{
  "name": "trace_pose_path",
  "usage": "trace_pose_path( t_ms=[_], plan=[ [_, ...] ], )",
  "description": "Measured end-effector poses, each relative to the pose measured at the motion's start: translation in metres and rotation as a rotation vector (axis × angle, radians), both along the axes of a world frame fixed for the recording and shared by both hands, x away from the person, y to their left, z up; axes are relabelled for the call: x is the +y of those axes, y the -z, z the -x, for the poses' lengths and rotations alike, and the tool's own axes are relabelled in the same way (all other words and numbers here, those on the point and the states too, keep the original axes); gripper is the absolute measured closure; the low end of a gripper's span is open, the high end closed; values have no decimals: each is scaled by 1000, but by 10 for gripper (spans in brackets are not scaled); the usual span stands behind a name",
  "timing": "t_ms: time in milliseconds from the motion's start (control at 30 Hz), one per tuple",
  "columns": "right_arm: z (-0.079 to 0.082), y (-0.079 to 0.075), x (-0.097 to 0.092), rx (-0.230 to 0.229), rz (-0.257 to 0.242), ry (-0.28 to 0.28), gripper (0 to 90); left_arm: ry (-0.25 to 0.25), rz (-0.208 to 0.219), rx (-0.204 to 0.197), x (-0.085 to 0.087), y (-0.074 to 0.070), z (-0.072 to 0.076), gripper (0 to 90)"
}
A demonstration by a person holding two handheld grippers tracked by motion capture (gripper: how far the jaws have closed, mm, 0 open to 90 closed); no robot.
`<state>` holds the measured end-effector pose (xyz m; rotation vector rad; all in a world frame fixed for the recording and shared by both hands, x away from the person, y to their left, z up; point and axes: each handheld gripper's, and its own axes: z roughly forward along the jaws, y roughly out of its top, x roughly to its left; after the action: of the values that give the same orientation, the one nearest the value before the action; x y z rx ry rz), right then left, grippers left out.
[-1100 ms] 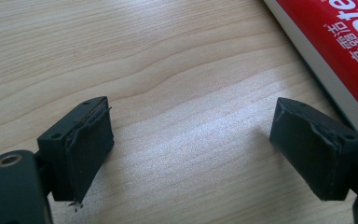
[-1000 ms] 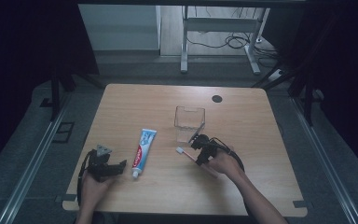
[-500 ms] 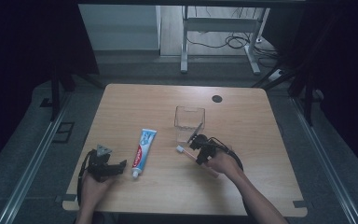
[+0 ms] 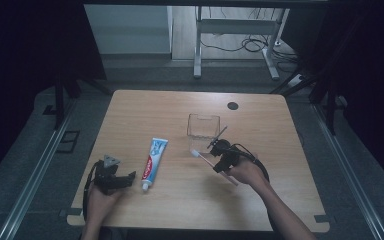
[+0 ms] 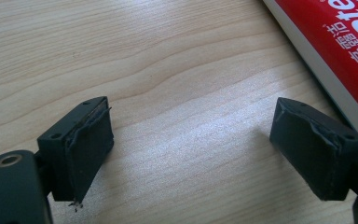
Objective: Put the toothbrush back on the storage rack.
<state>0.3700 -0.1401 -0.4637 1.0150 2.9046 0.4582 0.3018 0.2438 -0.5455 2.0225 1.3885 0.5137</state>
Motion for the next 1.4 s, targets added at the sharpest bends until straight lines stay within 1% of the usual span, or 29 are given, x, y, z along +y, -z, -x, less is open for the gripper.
trace_pose_path(
  t_ms=[33,67,133,267,300,433,567,867,1133,1200,1367,1400],
  plan=[
    [0,-4,-3,-10,-15,-3,837,0,0,0,0,0,0,129],
    [0,-4,-3,-10,-15,-3,837,0,0,0,0,0,0,129],
    [1,-8,-6,-18,-33,-5,837,0,0,0,0,0,0,129],
    [2,-18,-13,-33,-77,7,837,1,-2,1,0,0,0,129],
    [3,-21,-15,-39,-84,14,837,1,-3,1,0,0,0,129],
    [3,-30,-21,-62,-110,11,837,-2,2,-2,0,0,0,130],
    [4,-37,-24,-73,-128,25,837,-4,3,-2,0,0,0,130],
    [3,-53,-30,-112,-169,28,837,-2,1,-4,0,0,0,129],
    [2,-69,-34,-161,-207,40,837,-1,1,-4,0,0,0,130],
    [1,-72,-35,-174,-218,39,837,-1,2,-3,0,0,0,129],
    [-4,-80,-38,-211,-252,61,837,-1,1,-4,0,0,0,129],
    [-4,-80,-38,-211,-252,61,837,-1,1,-4,0,0,0,129]
  ],
)
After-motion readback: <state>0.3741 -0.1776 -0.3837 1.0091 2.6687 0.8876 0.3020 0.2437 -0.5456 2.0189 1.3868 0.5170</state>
